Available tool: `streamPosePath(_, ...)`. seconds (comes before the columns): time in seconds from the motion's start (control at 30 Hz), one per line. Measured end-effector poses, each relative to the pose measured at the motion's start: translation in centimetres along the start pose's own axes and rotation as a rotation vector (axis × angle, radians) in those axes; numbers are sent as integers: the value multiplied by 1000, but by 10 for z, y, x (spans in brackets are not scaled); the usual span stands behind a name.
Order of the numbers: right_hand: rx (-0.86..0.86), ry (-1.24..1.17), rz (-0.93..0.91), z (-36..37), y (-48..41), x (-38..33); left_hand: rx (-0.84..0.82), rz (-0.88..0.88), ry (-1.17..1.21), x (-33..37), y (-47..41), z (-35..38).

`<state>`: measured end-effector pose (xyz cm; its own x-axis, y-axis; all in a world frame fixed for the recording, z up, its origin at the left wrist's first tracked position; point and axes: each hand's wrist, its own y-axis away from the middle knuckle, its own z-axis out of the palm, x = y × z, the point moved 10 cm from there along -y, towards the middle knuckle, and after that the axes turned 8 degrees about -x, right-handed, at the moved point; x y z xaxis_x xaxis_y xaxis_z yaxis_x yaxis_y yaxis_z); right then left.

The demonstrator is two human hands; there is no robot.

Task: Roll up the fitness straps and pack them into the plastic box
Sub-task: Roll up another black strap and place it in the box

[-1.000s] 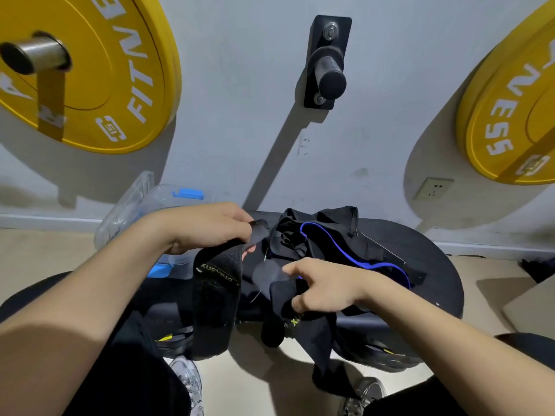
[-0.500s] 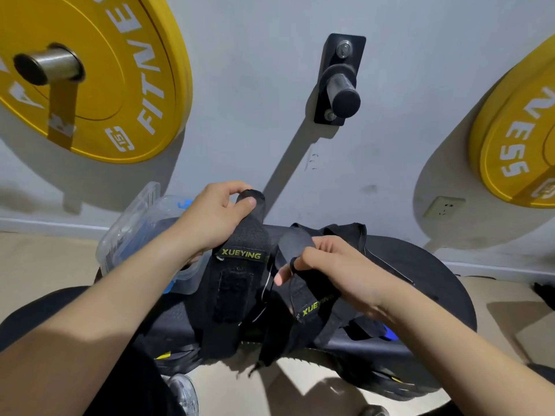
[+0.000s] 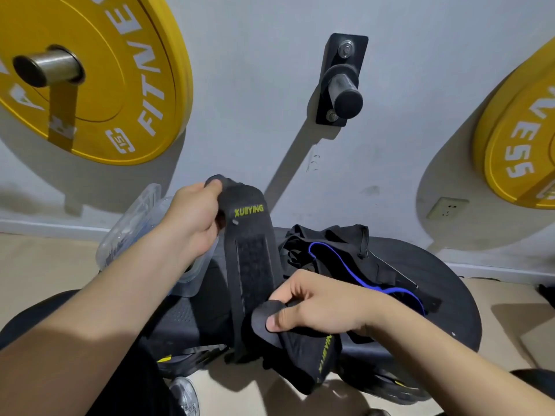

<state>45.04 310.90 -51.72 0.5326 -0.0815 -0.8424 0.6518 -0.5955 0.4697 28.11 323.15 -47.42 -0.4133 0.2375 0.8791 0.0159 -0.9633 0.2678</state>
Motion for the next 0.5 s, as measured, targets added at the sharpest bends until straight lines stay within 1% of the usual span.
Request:
streamPosePath(0.07,32,23,28,-8,3,2,-6,-80,229,-8,-4,1)
streamPosePath(0.1,87,5,5,-15,5,0,-39,-126,284,-12,-4,5)
streamPosePath(0.13,149,-43,-41,-23,7,-5,-83,-167,281,-15,-3,10)
streamPosePath(0.17,211,-120,-106,-31,9,-10,-123,-202,211,-18,-1,14)
streamPosePath(0.23,313,-271,-241,-43,13,-22,-171,-279,-33,-27,5,17)
streamPosePath(0.3,388,-372,-332,-54,13,-28,-204,-355,-205,-39,12,20)
streamPosePath(0.4,478,-467,-340,-68,15,-28,-272,-380,-457,-50,17,26)
streamPosePath(0.5,511,-589,-310,-80,16,-22,-445,-380,-730,-57,23,33)
